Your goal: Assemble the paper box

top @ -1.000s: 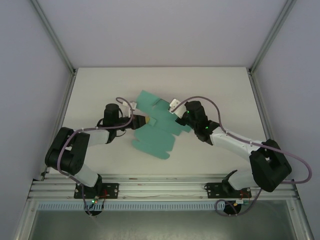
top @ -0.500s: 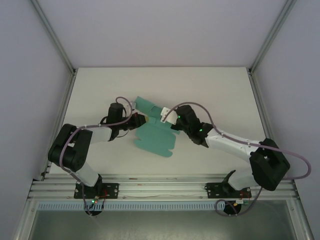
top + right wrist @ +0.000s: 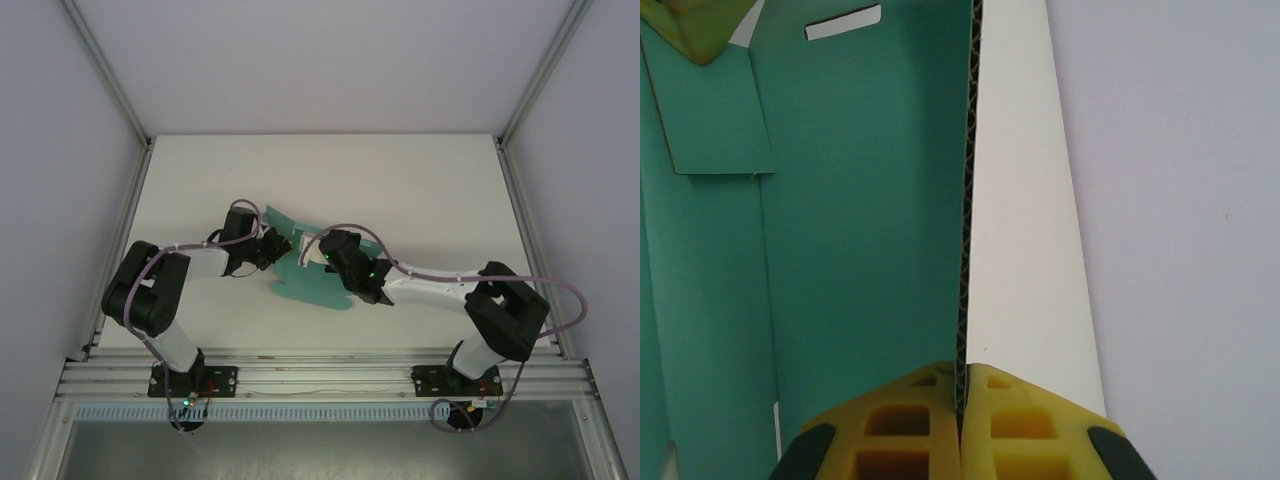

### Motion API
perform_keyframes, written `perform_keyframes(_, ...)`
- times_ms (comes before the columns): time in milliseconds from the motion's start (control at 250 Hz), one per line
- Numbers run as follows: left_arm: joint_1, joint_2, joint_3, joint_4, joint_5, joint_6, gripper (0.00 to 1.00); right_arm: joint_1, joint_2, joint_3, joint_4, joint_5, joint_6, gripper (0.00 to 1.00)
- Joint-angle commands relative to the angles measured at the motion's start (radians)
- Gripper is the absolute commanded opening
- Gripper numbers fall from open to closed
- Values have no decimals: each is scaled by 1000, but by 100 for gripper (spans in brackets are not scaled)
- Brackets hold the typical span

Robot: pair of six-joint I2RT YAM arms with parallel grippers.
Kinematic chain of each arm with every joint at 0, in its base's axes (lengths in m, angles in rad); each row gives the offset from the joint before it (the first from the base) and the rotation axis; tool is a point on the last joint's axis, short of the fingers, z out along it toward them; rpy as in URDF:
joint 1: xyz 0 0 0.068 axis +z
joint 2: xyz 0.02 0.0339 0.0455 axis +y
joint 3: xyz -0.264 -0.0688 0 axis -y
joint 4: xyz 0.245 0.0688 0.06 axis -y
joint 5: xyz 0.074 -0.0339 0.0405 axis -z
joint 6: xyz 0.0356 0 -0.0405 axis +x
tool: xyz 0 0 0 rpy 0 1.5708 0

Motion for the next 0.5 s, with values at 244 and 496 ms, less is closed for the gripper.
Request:
perform_keyframes(244, 20, -108, 73, -275, -232, 209, 43, -46, 1, 3, -38, 55, -98, 0)
perform_keyframes(496, 43, -257, 106, -353, -334, 536, 100, -90, -41, -2, -34, -53, -170, 0)
